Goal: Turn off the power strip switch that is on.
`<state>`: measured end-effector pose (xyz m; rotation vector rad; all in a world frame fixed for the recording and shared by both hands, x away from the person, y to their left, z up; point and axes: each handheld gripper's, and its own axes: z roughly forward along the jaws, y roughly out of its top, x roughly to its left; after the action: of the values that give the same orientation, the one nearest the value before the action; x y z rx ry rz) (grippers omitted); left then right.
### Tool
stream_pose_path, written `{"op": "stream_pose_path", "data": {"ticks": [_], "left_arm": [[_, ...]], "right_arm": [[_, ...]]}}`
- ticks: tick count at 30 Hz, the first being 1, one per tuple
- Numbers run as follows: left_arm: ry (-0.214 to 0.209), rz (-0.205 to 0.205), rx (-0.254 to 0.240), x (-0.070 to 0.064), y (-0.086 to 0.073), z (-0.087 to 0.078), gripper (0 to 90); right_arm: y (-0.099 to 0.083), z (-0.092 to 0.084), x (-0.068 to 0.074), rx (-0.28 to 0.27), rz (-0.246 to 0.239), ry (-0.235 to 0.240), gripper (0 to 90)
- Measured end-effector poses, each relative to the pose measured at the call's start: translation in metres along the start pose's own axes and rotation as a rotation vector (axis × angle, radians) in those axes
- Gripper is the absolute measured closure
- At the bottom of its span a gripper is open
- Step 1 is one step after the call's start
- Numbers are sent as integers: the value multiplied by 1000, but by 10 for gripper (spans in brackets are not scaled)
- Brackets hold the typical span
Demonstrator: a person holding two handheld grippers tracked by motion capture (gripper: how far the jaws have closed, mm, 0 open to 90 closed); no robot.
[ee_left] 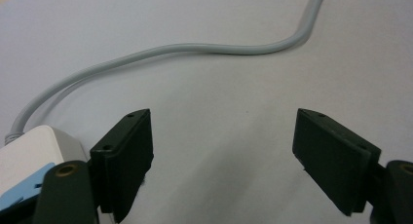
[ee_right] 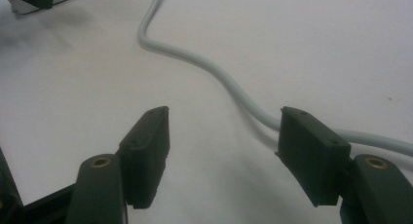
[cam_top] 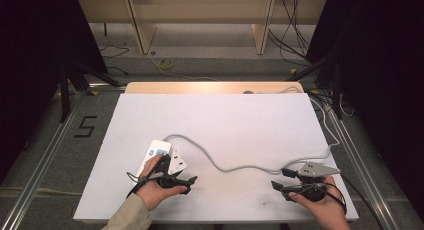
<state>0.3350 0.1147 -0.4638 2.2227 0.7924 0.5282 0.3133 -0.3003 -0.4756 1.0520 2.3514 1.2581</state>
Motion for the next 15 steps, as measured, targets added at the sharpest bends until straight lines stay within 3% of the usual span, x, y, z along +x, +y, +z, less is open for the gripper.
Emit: {"op": "stream_pose_path", "data": {"ticks": [7, 9, 10, 11, 12, 13, 15], "left_arm": [[12, -13, -18, 1, 0, 0, 273], [22, -20, -21, 2, 1, -2, 360], [31, -23, -26, 3, 1, -3, 360], [34, -26, -33, 4, 2, -4, 480], [34, -32, -36, 5, 3, -5, 480], [36, -36, -42, 6, 3, -6, 597], [32, -36, -53, 7, 4, -8, 701]], "right_arm": [[0, 1, 1, 3, 2, -2, 370], [1, 1, 1, 5, 4, -2, 370], [1, 1, 1, 5, 4, -2, 370], [1, 1, 1, 4, 4, -1, 370], [0, 1, 1, 4, 5, -1, 370], [0, 1, 1, 4, 5, -1, 370], [0, 1, 1, 4, 5, -1, 370]]}}
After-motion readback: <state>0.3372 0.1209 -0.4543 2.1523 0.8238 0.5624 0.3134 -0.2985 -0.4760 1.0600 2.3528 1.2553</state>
